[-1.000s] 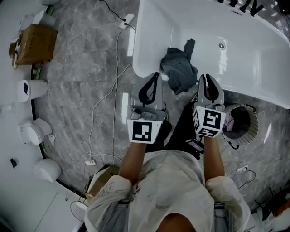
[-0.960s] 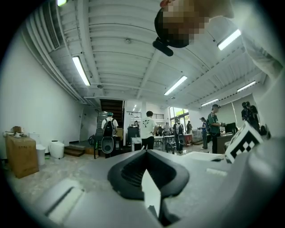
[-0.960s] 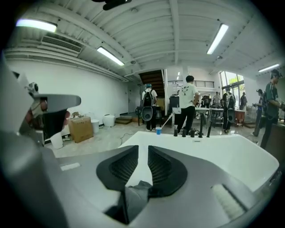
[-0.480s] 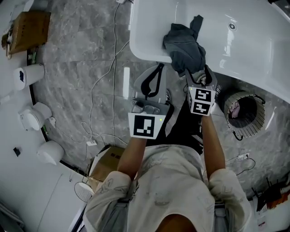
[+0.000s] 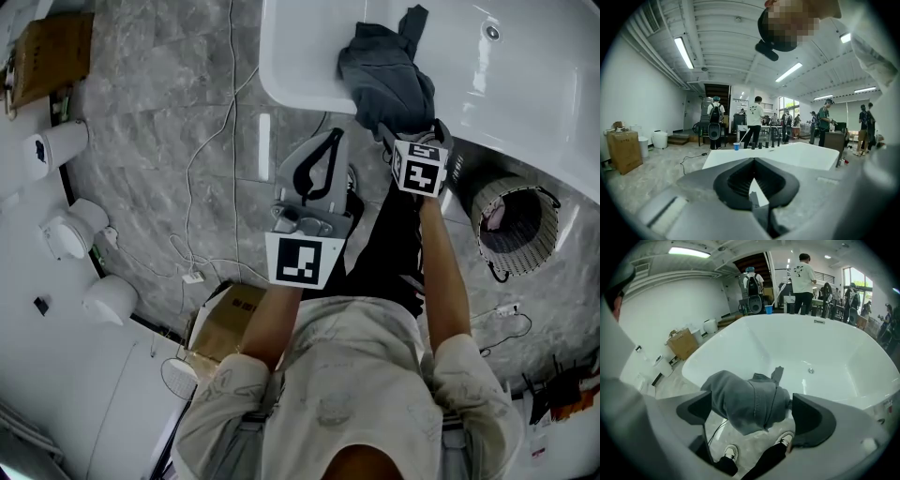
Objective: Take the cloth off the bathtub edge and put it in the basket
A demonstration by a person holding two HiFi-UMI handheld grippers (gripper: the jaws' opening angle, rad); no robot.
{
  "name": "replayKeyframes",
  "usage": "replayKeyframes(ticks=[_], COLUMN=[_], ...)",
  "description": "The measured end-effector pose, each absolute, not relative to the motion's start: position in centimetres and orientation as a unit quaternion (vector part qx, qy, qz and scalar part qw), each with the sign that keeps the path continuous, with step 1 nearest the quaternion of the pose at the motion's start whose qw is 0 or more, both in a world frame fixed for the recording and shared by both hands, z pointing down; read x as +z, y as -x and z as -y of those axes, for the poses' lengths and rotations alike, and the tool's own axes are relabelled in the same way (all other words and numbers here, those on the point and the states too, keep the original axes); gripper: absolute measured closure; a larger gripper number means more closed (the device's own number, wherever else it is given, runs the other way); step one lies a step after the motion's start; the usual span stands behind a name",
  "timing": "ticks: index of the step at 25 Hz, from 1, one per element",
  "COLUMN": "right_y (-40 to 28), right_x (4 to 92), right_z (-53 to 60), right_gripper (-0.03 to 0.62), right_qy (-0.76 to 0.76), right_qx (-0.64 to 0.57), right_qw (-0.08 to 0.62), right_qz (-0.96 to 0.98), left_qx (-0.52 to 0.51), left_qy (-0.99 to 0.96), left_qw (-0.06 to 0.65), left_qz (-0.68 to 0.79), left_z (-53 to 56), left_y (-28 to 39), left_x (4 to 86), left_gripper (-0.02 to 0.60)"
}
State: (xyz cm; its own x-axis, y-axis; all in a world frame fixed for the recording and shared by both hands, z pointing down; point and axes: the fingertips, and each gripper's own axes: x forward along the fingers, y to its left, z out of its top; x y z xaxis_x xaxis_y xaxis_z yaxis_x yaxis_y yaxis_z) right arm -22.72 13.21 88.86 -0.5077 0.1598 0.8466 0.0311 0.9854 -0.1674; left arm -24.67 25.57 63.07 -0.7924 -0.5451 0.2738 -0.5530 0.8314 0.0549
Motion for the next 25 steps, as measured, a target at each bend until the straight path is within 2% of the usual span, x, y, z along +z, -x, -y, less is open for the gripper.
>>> replayKeyframes(ticks=[9,11,15,20,23,25], right_y=[23.8,23.7,23.6,23.3,23.1,23.0], right_x=[90.5,90.4,90.4,89.7,89.7,89.7], right_z=[-13.5,-13.7,-14.2,-16.4,-16.9,-16.9], right_gripper=[0.064,0.123,0.18,0.384,0.462,0.479], right_qy=[0.051,0.064,0.09,0.129,0.127,0.122], right_qx=[-0.006,-0.02,-0.041,-0.085,-0.071,-0.044], right_qw=[0.485,0.473,0.471,0.46,0.456,0.458], right_qz=[0.873,0.878,0.876,0.875,0.878,0.879], left_qx=[0.019,0.019,0.016,0.015,0.016,0.016], left_qy=[-0.298,-0.3,-0.298,-0.295,-0.296,-0.294], left_qw=[0.155,0.156,0.159,0.157,0.16,0.159], left_qz=[0.942,0.941,0.941,0.942,0.942,0.942], left_z=[-25.2,-25.0,-25.1,-25.3,-25.4,-25.7], left_y=[25.1,25.2,25.4,25.4,25.2,25.1], left_x=[64.9,65.1,65.3,65.2,65.1,65.0], left_gripper=[0.581,0.581,0.581,0.581,0.581,0.581])
